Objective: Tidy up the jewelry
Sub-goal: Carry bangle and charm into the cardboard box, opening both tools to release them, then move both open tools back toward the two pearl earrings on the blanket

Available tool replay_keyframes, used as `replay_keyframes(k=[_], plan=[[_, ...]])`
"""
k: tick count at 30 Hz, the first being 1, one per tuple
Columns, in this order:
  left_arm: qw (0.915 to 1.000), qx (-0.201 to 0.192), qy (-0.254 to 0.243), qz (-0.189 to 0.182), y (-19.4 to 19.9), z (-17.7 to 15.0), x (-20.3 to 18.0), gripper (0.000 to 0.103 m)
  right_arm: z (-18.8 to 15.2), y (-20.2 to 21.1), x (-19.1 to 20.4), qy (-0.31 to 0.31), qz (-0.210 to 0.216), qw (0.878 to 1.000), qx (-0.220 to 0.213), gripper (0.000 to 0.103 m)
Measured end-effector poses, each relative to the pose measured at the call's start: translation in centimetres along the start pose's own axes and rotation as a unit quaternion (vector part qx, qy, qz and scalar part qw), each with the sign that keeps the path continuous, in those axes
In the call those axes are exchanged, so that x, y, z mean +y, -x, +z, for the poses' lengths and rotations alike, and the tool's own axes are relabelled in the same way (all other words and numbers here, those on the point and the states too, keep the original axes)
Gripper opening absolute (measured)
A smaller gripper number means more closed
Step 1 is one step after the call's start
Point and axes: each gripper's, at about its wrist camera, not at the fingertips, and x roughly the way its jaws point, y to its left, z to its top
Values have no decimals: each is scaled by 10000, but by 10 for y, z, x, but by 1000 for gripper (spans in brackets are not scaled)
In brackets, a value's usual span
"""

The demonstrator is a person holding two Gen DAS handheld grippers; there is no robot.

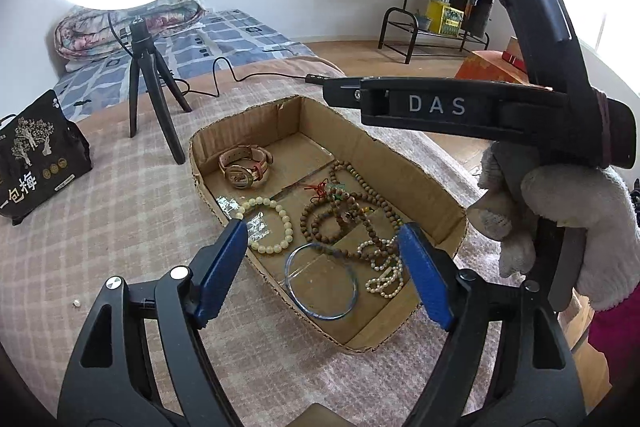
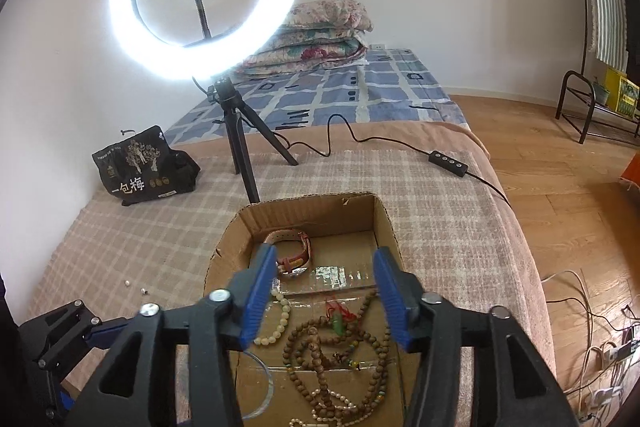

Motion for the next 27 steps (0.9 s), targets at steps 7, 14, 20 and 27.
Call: replay_keyframes(k=[7, 14, 20, 27], plan=[[10000, 5, 20, 30, 4, 0, 3, 81, 2, 9, 2, -3, -272, 9996, -103, 95], [10000, -55, -18, 78, 16, -2, 5, 81, 3, 18, 16, 157, -476, 9986, -147, 103], [9998, -107, -46, 159, 28, -8, 10, 81, 4, 22, 22, 120, -599, 9981, -106, 103], [9996, -157, 29, 246, 45, -15, 26, 81, 1, 31, 34, 226, -851, 9960, -152, 103]])
